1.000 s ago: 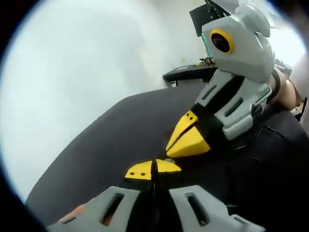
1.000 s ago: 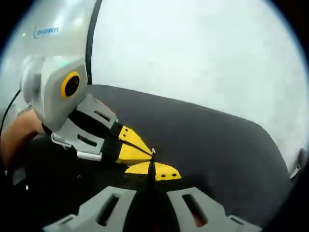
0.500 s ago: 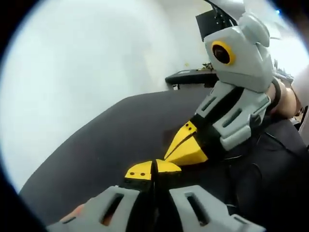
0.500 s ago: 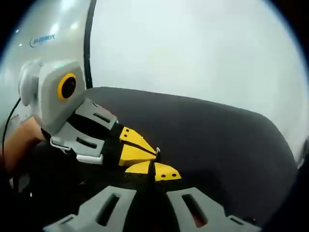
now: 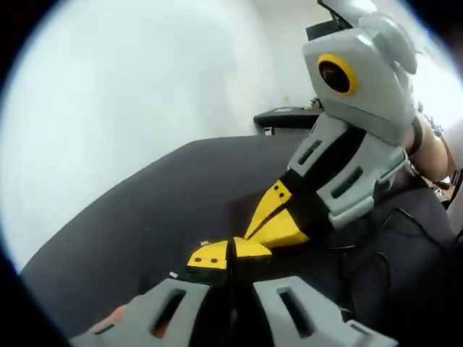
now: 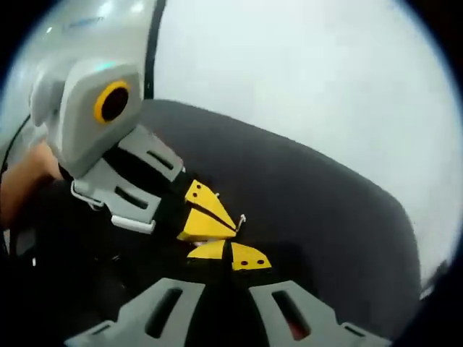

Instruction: Grab the wires, straighten them and put them on the rack

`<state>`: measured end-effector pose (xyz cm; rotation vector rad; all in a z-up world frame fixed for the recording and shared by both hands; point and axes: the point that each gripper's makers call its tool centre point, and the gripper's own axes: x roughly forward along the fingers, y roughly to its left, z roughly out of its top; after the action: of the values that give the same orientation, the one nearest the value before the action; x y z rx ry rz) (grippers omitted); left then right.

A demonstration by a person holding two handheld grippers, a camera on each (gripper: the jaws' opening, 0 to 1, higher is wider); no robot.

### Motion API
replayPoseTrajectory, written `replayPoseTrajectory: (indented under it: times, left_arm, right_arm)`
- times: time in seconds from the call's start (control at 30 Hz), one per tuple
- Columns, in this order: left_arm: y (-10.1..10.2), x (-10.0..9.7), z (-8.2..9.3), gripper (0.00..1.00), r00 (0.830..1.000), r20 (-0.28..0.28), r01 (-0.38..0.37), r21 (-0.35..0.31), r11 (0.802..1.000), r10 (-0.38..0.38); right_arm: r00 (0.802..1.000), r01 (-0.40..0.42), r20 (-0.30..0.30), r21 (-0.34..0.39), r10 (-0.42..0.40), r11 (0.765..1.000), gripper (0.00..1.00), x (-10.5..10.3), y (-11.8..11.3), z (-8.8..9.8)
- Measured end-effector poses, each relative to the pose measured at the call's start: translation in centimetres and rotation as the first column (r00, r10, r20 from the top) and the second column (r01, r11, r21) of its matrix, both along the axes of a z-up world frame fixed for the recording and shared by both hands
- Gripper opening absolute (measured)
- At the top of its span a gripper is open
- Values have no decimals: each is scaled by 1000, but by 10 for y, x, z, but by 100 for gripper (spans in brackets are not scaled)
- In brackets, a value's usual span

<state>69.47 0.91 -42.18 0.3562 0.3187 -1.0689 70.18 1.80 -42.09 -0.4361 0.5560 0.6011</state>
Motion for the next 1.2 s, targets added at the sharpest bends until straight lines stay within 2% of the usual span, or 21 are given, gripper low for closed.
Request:
replayPoseTrajectory:
  times: [0.1,0.23,0.27,0.33,0.37,0.43,0.47,0.53,0.6,0.67,0.73,0.8,0.83,0.87,0.93,1.0,1.07,1.1,1.13,1.17,1.2]
  left_arm:
    - [0,0,-1,3,999,-33,-19,-14,1000,19]
    - [0,0,-2,3,998,-57,-41,-15,999,40]
    - [0,-1,-2,3,998,-53,-39,-11,999,38]
    - [1,-1,0,3,997,-67,-42,-26,999,41]
    - [1,-2,1,3,996,-74,-45,-36,998,42]
    - [1,-4,3,4,998,-53,-40,-53,998,37]
    - [1,-4,4,4,998,-44,-37,-61,997,34]
    - [1,-5,9,7,999,-37,-29,-71,997,26]
    - [2,-4,19,15,1000,-20,-22,-92,996,20]
    - [9,3,35,16,999,19,-45,-136,990,48]
    - [22,8,52,16,996,16,-81,-199,977,86]
    - [47,20,68,17,985,20,-163,-255,953,173]
    - [61,26,78,17,975,21,-207,-301,931,223]
    - [76,32,88,17,961,11,-254,-353,900,276]
    - [105,44,105,18,930,-14,-331,-461,823,366]
    - [127,50,122,17,908,-34,-364,-555,748,417]
    - [141,59,129,16,892,-65,-392,-603,695,446]
    - [146,62,129,16,888,-67,-399,-604,690,455]
    - [147,63,129,16,885,-61,-402,-601,691,462]
    - [149,64,128,16,878,-45,-409,-588,698,477]
    - [148,65,125,16,875,-30,-412,-571,710,483]
  right_arm:
    - [996,-44,-83,-33,42,998,0,-1,-2,-2]
    - [985,-149,-100,-113,138,982,0,-5,3,-4]
    - [982,-161,-113,-112,148,981,0,-6,4,-3]
    - [963,-211,-179,-35,202,977,0,-13,5,0]
    - [967,-178,-187,2,175,984,0,-5,-3,4]
    - [987,-111,-115,5,111,994,0,-1,-12,16]
    - [987,-150,-48,29,151,988,0,-4,-8,25]
    - [989,-149,-3,-30,149,988,0,3,-16,26]
    - [987,-161,16,-45,162,986,0,8,-9,23]
    - [981,-192,3,5,192,981,0,6,-1,22]
    - [984,-179,35,69,177,981,3,8,4,30]
    - [982,-157,116,89,147,983,6,14,0,40]
    - [976,-156,166,98,138,983,6,17,-4,47]
    - [968,-162,214,128,132,978,6,17,-7,54]
    - [964,-114,262,264,43,958,9,21,-24,67]
    - [951,-80,304,428,-60,900,11,26,-41,81]
    - [940,-72,313,568,-134,820,10,25,-51,84]
    - [955,-10,230,653,-186,758,10,30,-58,76]
    - [966,29,174,663,-192,748,10,31,-58,72]
    - [963,0,206,651,-176,759,10,31,-56,77]
    - [938,-58,300,629,-173,775,10,32,-55,88]
